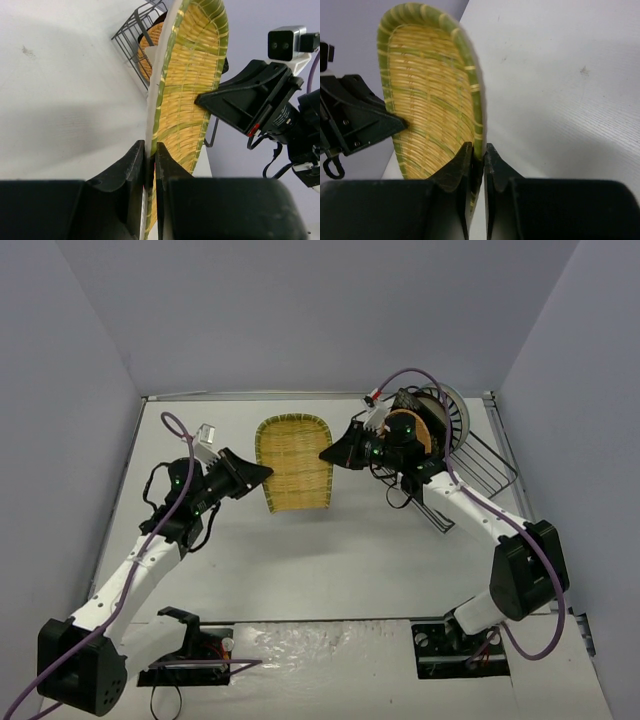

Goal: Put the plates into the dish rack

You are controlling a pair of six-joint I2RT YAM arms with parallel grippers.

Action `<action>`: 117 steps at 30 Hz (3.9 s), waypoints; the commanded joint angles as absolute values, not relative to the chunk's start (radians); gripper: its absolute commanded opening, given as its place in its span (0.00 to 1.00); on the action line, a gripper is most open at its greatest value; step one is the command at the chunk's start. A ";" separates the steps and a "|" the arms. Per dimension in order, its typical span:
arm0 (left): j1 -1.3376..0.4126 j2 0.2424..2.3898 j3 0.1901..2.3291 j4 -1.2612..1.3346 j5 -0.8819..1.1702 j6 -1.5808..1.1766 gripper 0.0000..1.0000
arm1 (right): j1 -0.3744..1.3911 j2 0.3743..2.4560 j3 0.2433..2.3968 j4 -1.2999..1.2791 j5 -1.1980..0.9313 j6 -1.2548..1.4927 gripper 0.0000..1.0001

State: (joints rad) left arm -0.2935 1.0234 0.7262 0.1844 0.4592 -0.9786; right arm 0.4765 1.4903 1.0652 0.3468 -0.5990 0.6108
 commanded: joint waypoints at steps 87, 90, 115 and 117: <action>-0.058 0.858 0.909 -0.496 0.059 -0.362 0.97 | 0.318 1.491 1.409 0.030 0.069 -0.394 0.78; -0.058 0.851 0.988 -0.547 0.058 -0.382 0.97 | 0.315 1.400 1.429 0.005 0.070 -0.357 0.91; -0.071 0.570 1.373 -1.025 -0.238 -0.283 0.97 | 0.322 0.478 1.213 -0.357 0.324 -0.016 1.00; -0.071 0.553 1.375 -1.041 -0.241 -0.294 0.97 | 0.330 0.456 1.211 -0.378 0.338 -0.009 1.00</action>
